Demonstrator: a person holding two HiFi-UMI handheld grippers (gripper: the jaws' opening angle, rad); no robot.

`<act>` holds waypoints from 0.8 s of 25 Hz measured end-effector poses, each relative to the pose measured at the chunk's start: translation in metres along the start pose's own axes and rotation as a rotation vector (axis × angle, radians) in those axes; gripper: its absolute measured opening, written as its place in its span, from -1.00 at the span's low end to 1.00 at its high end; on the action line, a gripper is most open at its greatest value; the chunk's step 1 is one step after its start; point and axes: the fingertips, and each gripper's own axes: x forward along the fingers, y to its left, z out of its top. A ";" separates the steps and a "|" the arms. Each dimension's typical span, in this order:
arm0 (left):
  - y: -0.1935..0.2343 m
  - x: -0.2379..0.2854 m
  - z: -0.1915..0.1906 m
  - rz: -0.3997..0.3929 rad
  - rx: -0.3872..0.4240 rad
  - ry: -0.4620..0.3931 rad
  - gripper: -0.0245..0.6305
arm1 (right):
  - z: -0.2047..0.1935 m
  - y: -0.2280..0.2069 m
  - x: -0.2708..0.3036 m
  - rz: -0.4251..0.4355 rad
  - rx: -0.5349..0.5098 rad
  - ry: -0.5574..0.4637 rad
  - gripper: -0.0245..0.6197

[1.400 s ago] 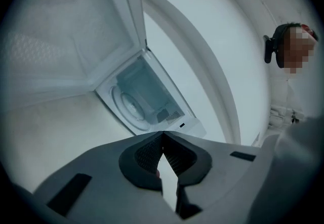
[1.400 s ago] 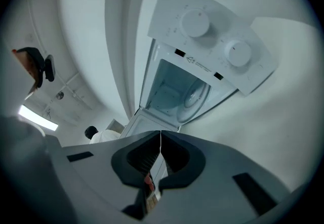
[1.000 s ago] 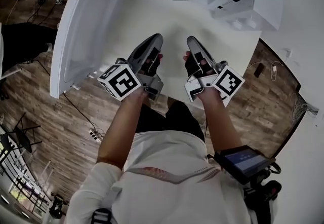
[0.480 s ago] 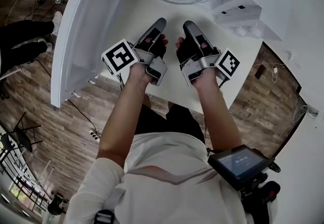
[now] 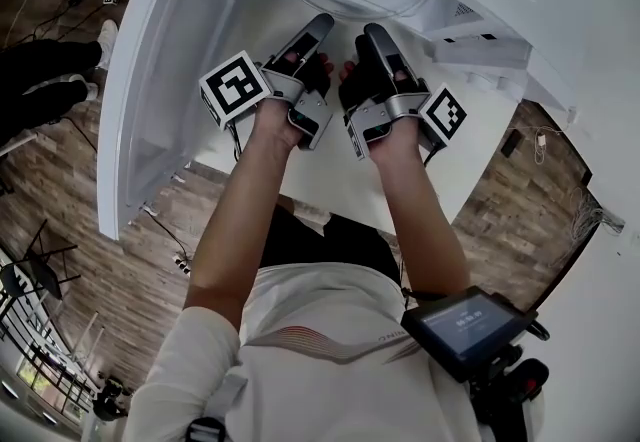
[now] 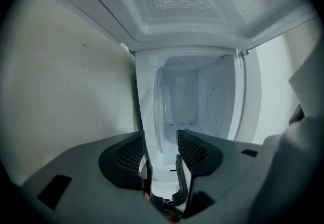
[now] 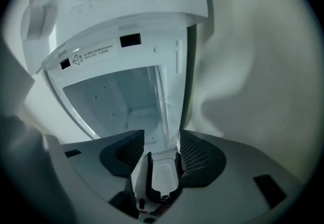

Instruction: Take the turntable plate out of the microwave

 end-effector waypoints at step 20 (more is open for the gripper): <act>0.005 0.041 0.019 0.006 -0.065 0.050 -0.29 | 0.019 -0.007 0.036 -0.017 0.006 -0.054 -0.27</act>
